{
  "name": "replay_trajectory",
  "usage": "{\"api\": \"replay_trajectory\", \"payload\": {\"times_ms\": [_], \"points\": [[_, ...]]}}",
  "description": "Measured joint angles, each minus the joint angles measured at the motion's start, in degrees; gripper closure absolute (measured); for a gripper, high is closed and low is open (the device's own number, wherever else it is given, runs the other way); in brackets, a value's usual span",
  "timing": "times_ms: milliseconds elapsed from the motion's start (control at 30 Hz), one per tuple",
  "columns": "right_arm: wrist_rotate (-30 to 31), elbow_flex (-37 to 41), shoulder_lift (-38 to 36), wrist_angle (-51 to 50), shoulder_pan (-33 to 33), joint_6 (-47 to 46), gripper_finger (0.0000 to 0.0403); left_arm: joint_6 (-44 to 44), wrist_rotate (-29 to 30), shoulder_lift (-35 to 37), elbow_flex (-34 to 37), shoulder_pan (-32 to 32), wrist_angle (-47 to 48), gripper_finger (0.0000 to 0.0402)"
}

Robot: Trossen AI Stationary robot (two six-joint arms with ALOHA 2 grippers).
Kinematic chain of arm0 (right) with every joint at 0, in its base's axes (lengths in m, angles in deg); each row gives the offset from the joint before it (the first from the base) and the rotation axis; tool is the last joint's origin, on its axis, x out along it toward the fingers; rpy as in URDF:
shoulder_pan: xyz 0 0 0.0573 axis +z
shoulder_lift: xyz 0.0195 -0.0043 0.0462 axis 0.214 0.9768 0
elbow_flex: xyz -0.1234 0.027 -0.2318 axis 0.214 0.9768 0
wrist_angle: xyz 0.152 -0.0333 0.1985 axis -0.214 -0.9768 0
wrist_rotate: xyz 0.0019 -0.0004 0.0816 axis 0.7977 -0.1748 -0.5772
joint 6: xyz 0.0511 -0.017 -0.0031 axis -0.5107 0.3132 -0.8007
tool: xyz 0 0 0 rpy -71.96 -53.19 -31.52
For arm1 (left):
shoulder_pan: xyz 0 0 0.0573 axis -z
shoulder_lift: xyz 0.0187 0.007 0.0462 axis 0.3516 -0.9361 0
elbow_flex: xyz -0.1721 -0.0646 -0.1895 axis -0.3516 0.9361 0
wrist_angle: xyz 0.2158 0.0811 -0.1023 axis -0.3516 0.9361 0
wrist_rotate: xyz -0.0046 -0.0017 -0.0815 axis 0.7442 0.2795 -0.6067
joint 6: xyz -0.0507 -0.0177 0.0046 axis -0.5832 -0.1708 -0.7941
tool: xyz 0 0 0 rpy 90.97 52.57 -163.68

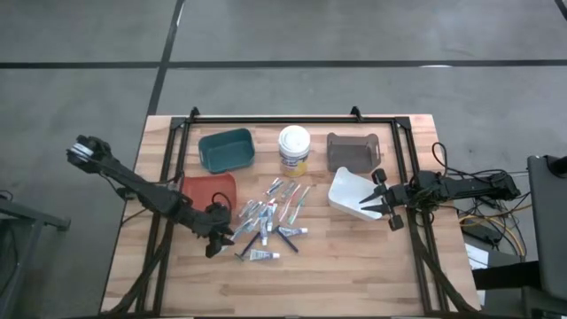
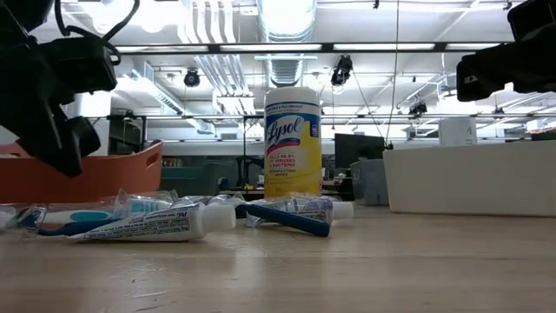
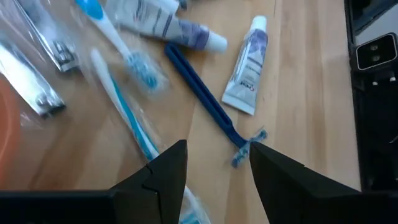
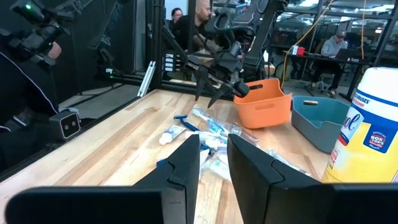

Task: Pick & Place Travel size toiletries
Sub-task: Put the bottom blue toothbrush into the blue bin

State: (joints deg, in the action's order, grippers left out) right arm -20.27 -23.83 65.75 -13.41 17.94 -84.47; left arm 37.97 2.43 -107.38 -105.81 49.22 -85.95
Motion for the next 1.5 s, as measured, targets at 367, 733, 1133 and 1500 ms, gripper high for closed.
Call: {"api": "replay_trajectory", "payload": {"times_ms": [367, 733, 1133, 1500], "points": [[0.0, 0.0, 0.0, 0.0, 0.0, 0.0, 0.0327, 5.3, -0.5, -0.1, -1.9, 0.1, 1.3, 0.0223], [0.0, 0.0, 0.0, 0.0, 0.0, 0.0, 0.0331, 13.7, 1.9, -0.1, -10.7, 1.0, 16.1, 0.0284], [0.0, 0.0, 0.0, 0.0, 0.0, 0.0, 0.0318, 20.2, 2.4, -4.7, -11.8, 2.0, 16.5, 0.0350], [0.0, 0.0, 0.0, 0.0, 0.0, 0.0, 0.0334, 27.6, 1.9, -10.9, -13.4, 2.0, 17.1, 0.0353]]}}
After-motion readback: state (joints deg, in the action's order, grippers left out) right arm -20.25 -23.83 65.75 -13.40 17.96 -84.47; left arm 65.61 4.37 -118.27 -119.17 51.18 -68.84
